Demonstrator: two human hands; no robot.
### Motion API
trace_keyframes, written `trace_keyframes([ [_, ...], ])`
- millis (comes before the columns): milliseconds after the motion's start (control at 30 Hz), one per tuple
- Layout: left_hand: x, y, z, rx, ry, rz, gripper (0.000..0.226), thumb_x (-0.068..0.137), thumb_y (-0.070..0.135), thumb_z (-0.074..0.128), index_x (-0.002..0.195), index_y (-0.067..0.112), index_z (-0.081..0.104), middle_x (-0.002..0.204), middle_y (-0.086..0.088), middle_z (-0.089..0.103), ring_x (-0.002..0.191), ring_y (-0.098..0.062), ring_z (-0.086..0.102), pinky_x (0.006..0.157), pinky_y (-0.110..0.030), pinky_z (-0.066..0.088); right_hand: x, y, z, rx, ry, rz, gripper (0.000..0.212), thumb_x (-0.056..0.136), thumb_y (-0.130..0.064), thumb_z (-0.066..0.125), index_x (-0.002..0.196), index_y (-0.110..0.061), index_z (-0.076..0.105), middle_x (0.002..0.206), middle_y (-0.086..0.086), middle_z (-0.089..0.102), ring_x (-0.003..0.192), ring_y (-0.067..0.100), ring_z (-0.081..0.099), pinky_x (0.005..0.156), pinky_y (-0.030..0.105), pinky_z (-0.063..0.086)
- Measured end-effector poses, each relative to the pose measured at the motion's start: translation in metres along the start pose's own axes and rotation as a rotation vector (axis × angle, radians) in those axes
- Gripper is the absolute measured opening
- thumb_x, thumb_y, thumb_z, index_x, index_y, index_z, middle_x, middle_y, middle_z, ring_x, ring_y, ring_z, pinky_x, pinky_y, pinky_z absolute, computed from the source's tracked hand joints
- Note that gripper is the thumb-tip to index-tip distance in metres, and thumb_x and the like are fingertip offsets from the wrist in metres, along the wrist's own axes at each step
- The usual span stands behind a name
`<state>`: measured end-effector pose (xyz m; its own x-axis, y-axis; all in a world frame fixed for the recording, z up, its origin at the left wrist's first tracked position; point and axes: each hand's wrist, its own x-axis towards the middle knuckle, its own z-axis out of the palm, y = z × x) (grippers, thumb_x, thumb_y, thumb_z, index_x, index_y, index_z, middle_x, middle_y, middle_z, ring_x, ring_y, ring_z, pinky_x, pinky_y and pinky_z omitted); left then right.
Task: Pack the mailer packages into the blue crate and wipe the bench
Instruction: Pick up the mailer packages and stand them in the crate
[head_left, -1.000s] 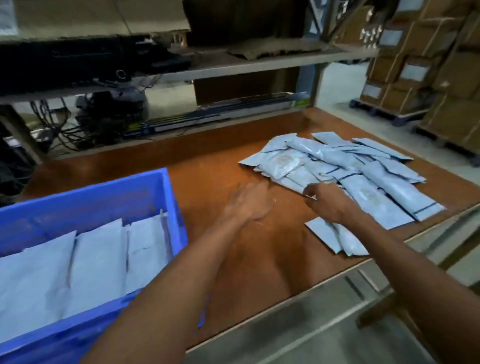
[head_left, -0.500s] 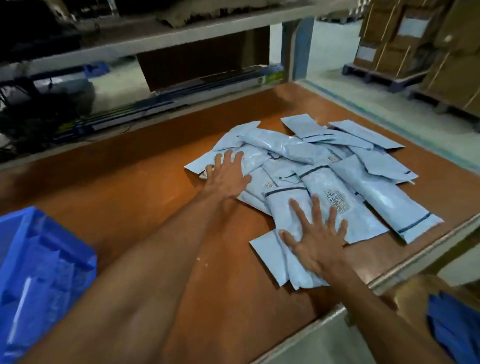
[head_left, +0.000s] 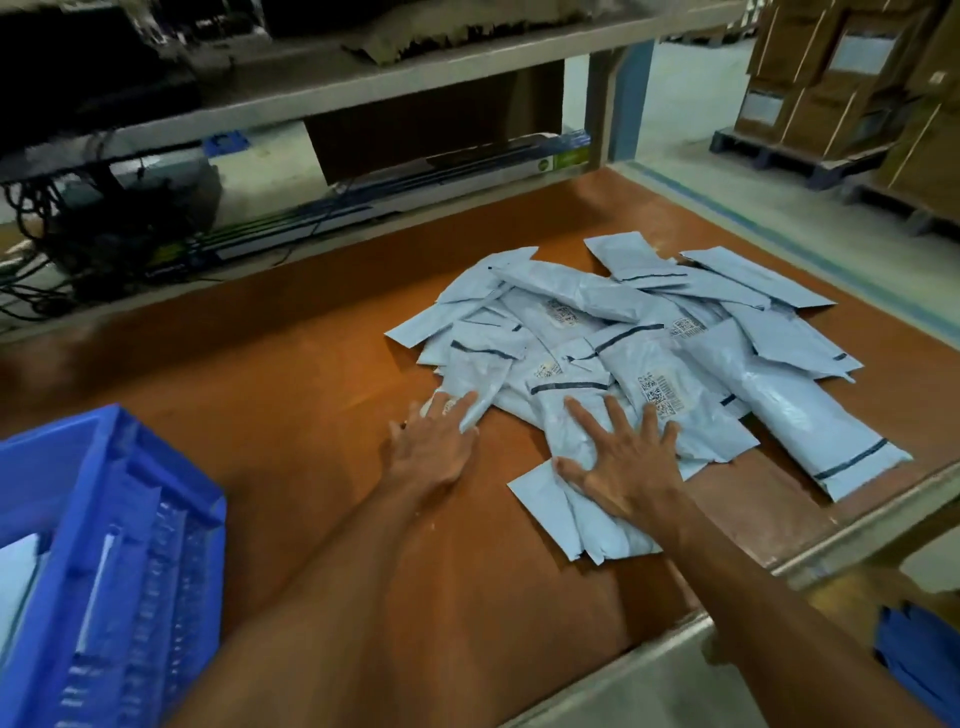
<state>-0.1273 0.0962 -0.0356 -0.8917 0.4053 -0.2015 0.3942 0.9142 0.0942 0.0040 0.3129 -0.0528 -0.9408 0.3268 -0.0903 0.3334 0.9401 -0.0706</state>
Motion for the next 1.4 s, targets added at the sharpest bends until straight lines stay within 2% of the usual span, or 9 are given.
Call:
trace_keyframes([
  [300,-0.166,-0.043,0.020,-0.082,0.000,-0.227,0.070,0.094,0.068,0.028,0.155,0.040,0.008,0.163,-0.002,0.017,0.144,-0.035,0.020,0.111,-0.057,0.025,-0.071,-0.108,0.017,0.033,-0.050,-0.226,0.076,0.080,-0.085,0.018,0.146,-0.059,-0.009,0.165,-0.003,0.000,0.147,0.045,-0.007,0.114,0.065,-0.002],
  [467,-0.204,-0.074,0.014,-0.196,0.132,-0.375,0.077,0.087,0.077,0.034,0.152,0.038,0.025,0.155,-0.006,0.026,0.137,-0.038,0.031,0.110,-0.058,0.027,-0.089,-0.125,0.014,0.011,0.117,-0.286,0.067,0.087,-0.074,0.008,0.151,-0.052,0.008,0.165,-0.001,-0.001,0.150,0.034,-0.005,0.117,0.060,0.003],
  [600,-0.186,-0.079,0.021,-0.109,0.121,-0.234,0.081,0.088,0.077,0.033,0.155,0.042,0.001,0.165,0.001,0.000,0.149,-0.038,0.002,0.113,-0.060,0.014,-0.102,-0.133,0.020,0.092,-0.045,-0.394,0.094,0.066,-0.088,-0.013,0.151,-0.049,-0.005,0.164,-0.006,-0.010,0.151,0.025,-0.009,0.120,0.052,0.004],
  [700,-0.174,-0.079,0.035,-0.212,-0.002,-0.224,0.080,0.091,0.072,0.034,0.156,0.040,0.000,0.165,0.007,-0.010,0.148,-0.036,-0.019,0.116,-0.060,0.001,-0.106,-0.138,0.025,0.065,-0.073,-0.433,0.080,0.077,-0.081,-0.006,0.151,-0.049,-0.009,0.163,-0.009,-0.016,0.150,0.022,-0.016,0.121,0.050,-0.003],
  [900,-0.176,-0.075,0.032,-0.269,-0.079,-0.272,0.066,0.097,0.042,0.035,0.156,0.042,0.005,0.163,0.018,-0.008,0.145,-0.041,-0.025,0.119,-0.056,-0.002,-0.108,-0.143,0.033,0.055,-0.018,-0.445,0.081,0.080,-0.069,-0.021,0.154,-0.041,-0.003,0.164,-0.007,-0.008,0.151,0.022,-0.010,0.120,0.043,-0.004],
  [1033,-0.190,-0.062,0.053,-0.241,0.120,-0.282,0.062,0.100,0.052,0.034,0.156,0.034,0.016,0.165,0.013,0.004,0.149,-0.041,-0.010,0.119,-0.054,0.005,-0.107,-0.149,0.035,0.065,-0.024,-0.439,0.081,0.080,-0.054,-0.018,0.156,-0.035,0.001,0.165,-0.003,-0.003,0.152,0.025,-0.006,0.121,0.042,0.002],
  [1167,-0.199,-0.070,0.054,0.076,0.224,-0.087,0.050,0.096,0.024,0.037,0.141,0.009,0.052,0.151,-0.012,0.044,0.146,-0.035,0.027,0.118,-0.056,0.021,-0.108,-0.149,0.032,0.042,-0.040,-0.435,0.062,0.097,-0.039,0.001,0.157,-0.025,0.007,0.165,-0.002,0.005,0.152,0.027,0.001,0.120,0.043,0.009],
  [1267,-0.207,-0.071,0.035,0.284,0.151,0.027,0.044,0.092,0.013,0.043,0.132,0.003,0.059,0.150,-0.019,0.040,0.147,-0.036,0.023,0.119,-0.060,0.010,-0.110,-0.154,0.016,0.074,0.007,-0.436,0.055,0.103,-0.021,0.030,0.156,-0.019,0.014,0.163,0.001,0.016,0.151,0.029,0.011,0.118,0.043,0.018],
  [1400,-0.212,-0.079,-0.022,0.179,0.314,-0.052,0.067,0.087,0.021,0.011,0.132,0.001,0.057,0.156,-0.011,0.032,0.148,-0.034,0.020,0.116,-0.054,0.022,-0.105,-0.179,-0.044,0.210,0.272,-0.458,0.049,0.102,-0.020,0.028,0.150,-0.015,0.032,0.157,0.005,0.035,0.145,0.035,0.027,0.112,0.051,0.029],
])
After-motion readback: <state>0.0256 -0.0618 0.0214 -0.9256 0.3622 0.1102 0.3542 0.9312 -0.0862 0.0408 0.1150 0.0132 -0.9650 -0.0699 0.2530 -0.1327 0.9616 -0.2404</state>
